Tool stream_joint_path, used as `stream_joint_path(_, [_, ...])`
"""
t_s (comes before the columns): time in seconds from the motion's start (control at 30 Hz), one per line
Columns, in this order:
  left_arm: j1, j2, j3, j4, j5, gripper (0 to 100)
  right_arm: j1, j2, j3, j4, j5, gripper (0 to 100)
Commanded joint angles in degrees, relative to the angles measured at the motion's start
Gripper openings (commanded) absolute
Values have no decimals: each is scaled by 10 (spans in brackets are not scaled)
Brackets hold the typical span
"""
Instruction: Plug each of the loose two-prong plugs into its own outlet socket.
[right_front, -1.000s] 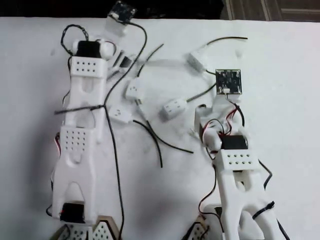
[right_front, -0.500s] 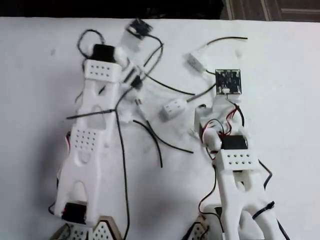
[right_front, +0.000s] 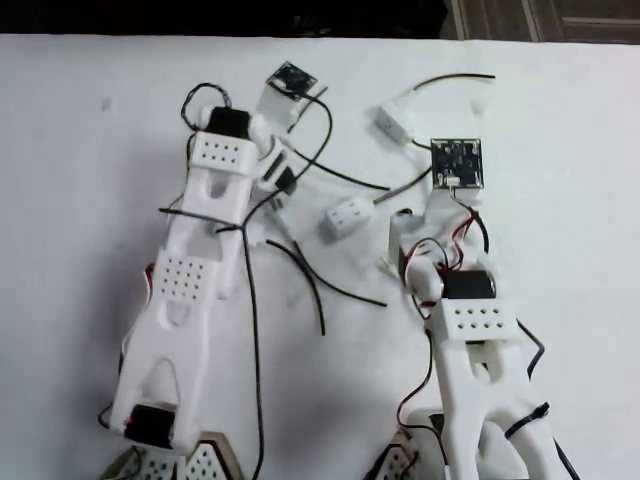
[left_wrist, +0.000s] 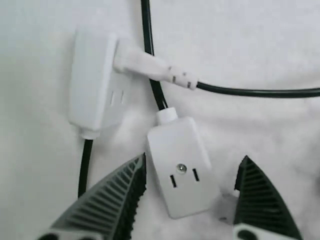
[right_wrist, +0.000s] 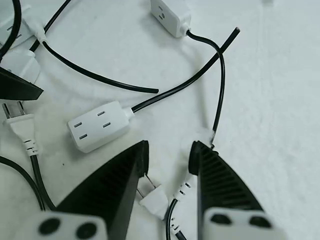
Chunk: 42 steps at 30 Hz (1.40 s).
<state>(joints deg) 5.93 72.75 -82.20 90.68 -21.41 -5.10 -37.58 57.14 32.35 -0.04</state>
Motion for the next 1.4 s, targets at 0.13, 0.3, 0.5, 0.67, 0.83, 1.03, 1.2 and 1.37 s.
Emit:
stream_joint_path(0.13, [6,-4,42,-3,-9,197,-4,-5,-18,-10,0,134])
stream_joint_path(0.3, [2,-11,47,3,-74,65,-1,-6,-18,-10,0,134])
stream_joint_path(0.5, [5,-55,-69,98,-79,22,0,-6,-18,-10,0,134])
stream_joint_path(0.67, [0,-107,-120,119,-78,22,0,-6,-18,-10,0,134])
stream_joint_path(0.83, [-6,-189,-4,120,-81,21,0,-6,-18,-10,0,134])
stream_joint_path(1.03, [6,-370,222,119,-84,21,0,-6,-18,-10,0,134])
stream_joint_path(1.2, [21,-545,380,117,-107,21,1,-6,-18,-10,0,134])
stream_joint_path(1.37, [20,-669,529,116,-111,22,1,-6,-18,-10,0,134])
